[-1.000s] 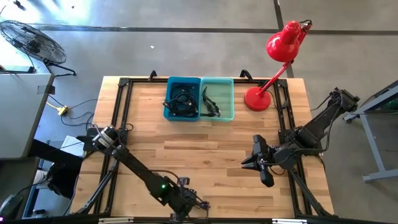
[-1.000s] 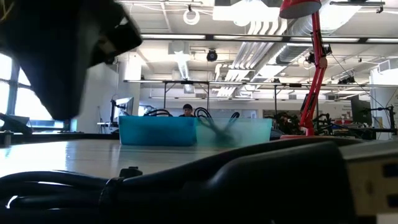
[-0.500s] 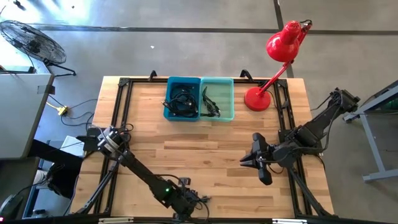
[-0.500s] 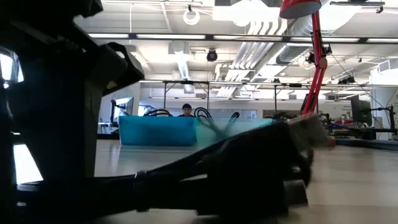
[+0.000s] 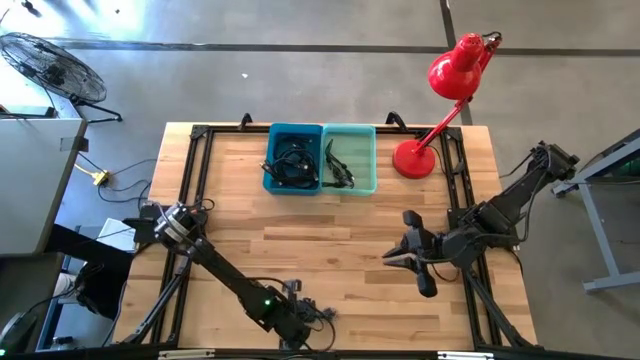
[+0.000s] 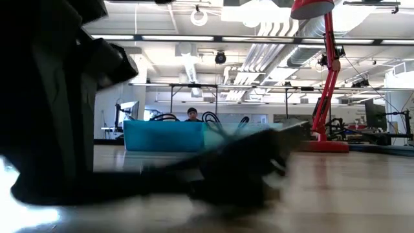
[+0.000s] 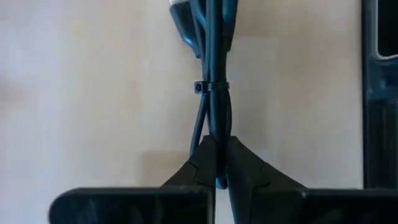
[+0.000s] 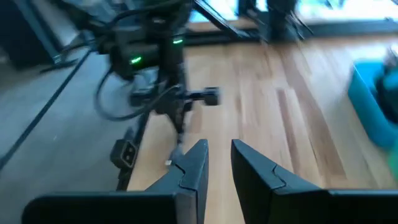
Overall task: Pick & Place USB Port
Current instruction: Put the black usb cable into the light blue bin
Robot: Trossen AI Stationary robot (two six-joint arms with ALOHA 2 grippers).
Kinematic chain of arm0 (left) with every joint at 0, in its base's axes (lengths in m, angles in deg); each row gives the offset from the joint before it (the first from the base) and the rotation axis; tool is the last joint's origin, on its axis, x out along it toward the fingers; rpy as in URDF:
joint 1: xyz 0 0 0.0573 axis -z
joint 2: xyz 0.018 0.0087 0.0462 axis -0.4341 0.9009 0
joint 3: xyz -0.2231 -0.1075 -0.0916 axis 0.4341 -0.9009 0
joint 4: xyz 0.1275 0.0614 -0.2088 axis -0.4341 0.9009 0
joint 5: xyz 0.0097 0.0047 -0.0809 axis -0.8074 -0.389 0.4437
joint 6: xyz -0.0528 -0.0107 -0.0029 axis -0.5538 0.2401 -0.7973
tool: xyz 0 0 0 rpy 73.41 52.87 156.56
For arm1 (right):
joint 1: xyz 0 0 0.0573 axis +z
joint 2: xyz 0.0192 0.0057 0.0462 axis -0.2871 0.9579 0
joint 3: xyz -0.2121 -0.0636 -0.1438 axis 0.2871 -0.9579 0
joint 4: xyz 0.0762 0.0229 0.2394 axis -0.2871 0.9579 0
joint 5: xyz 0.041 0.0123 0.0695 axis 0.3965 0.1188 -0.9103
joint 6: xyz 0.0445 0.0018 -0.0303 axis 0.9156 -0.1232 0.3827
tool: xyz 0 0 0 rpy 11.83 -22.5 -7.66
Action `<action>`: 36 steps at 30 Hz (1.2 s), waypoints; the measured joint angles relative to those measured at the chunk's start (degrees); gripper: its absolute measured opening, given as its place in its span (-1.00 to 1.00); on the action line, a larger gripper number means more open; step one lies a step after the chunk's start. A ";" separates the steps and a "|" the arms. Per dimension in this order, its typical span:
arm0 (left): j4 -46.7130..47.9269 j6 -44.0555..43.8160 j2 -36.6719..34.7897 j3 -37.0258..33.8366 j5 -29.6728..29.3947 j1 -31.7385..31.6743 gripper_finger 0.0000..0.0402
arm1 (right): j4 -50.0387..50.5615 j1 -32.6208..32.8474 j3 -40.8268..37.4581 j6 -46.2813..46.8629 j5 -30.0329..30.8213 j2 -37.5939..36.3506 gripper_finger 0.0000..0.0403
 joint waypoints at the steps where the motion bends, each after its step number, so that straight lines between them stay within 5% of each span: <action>1: 1.53 0.16 -1.22 0.24 -1.85 0.00 -0.96 | -1.27 0.19 0.00 -2.68 -0.84 0.00 -0.69; 9: 16.32 8.12 -9.66 15.99 -27.24 -0.50 -0.97 | -8.85 0.31 -0.02 -17.62 -3.11 -0.15 -0.69; 14: 18.92 18.64 -11.64 27.03 -37.96 -0.35 -0.97 | -21.95 -3.56 -0.01 -24.01 -13.19 -1.12 -0.69; 21: 18.81 27.26 -11.45 32.87 -45.81 -0.44 -0.97 | -25.60 -9.47 0.02 -27.00 -18.20 -4.09 -0.61; 36: 15.33 37.91 -14.06 32.89 -46.17 -1.23 -0.98 | -27.51 -17.69 0.01 -25.82 -19.02 -2.98 0.19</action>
